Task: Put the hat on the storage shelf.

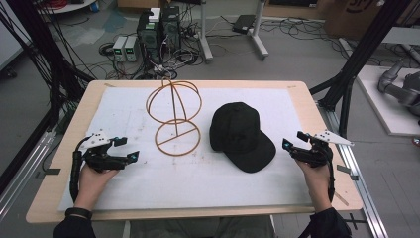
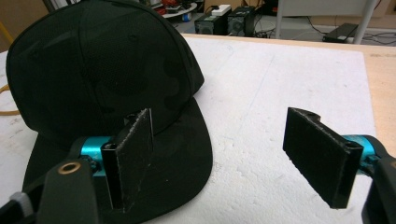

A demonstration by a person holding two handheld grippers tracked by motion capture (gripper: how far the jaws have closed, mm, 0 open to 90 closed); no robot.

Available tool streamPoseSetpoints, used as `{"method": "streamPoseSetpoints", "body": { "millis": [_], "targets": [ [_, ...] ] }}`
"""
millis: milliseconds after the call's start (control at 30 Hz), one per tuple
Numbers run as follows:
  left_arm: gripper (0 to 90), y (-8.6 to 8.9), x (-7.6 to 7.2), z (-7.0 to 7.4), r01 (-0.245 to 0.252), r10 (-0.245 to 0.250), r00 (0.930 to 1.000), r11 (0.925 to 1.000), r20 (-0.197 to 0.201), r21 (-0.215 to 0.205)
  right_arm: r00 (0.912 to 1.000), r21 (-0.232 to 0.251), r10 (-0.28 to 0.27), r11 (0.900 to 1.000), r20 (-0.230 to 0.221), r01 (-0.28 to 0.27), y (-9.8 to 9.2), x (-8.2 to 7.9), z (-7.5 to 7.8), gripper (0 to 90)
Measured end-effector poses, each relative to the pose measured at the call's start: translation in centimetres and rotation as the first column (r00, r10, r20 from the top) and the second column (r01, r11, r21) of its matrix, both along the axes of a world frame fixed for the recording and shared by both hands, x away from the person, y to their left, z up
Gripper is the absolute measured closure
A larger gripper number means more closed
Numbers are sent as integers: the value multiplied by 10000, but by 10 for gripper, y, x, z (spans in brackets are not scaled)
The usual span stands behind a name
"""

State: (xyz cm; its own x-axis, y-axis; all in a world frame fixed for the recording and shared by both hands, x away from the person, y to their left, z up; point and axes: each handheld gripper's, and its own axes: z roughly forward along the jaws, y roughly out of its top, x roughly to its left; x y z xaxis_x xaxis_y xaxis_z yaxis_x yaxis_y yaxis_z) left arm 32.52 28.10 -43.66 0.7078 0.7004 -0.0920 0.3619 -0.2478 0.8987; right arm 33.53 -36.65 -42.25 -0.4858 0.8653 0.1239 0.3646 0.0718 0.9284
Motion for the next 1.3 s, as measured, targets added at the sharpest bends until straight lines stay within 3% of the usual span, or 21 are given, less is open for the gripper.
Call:
{"method": "streamPoseSetpoints", "body": {
  "millis": [267, 467, 567, 600, 800, 833, 900, 967, 1033, 1067, 1100, 1167, 1300],
  "targets": [
    [209, -11, -2, 3, 438, -438, 9990, 9990, 126, -14, 10000, -16, -12, 10000, 42, 12, 0, 1, 0, 243],
    [210, -32, -1, 11, 1040, -1040, 9941, 9946, 291, 30, 10000, 16, -48, 10000, 13, 48, 0, 0, 0, 243],
    [213, -48, 0, 15, 1388, -1389, 9898, 9903, 332, 42, 10000, 62, -39, 10000, 13, 39, 0, 0, 1, 242],
    [214, -59, 1, 16, 1672, -1673, 9854, 9859, 306, 56, 10000, 38, -32, 10000, 20, 32, 1, -1, 1, 242],
    [221, -82, 2, 15, 2226, -2231, 9743, 9747, 302, 198, 10000, -24, -43, 10000, 26, 43, 1, -1, 0, 243],
    [222, -93, 2, 14, 2448, -2453, 9689, 9694, 322, 186, 10000, 6, -64, 10000, 11, 64, 0, -2, 0, 242],
    [227, -96, 2, 14, 2496, -2500, 9677, 9682, 314, 170, 9999, -5, -102, 9999, 2, 102, -1, -2, 0, 243],
    [229, -110, 2, 14, 2735, -2736, 9611, 9618, 374, 90, 9999, -9, -110, 9999, 23, 110, -2, -3, 0, 243],
    [233, -115, 2, 14, 2747, -2748, 9608, 9615, 376, 81, 9999, -3, -148, 9999, 32, 148, -3, -4, 0, 243],
    [234, -124, 2, 14, 2914, -2914, 9557, 9566, 425, 61, 9999, -5, -151, 9999, 38, 151, -3, -4, 0, 243],
    [237, -124, 2, 14, 2914, -2914, 9557, 9566, 425, 61, 9998, -15, -163, 9999, 63, 163, -4, -4, 0, 243],
    [238, -138, 3, 15, 3107, -3107, 9492, 9505, 493, 89, 9998, -1, -174, 9998, 35, 174, -5, -5, 1, 243],
    [241, -150, 4, 15, 3159, -3163, 9472, 9487, 519, 167, 9998, 16, -193, 9998, 53, 193, -5, -6, 1, 243]
  ]
}}
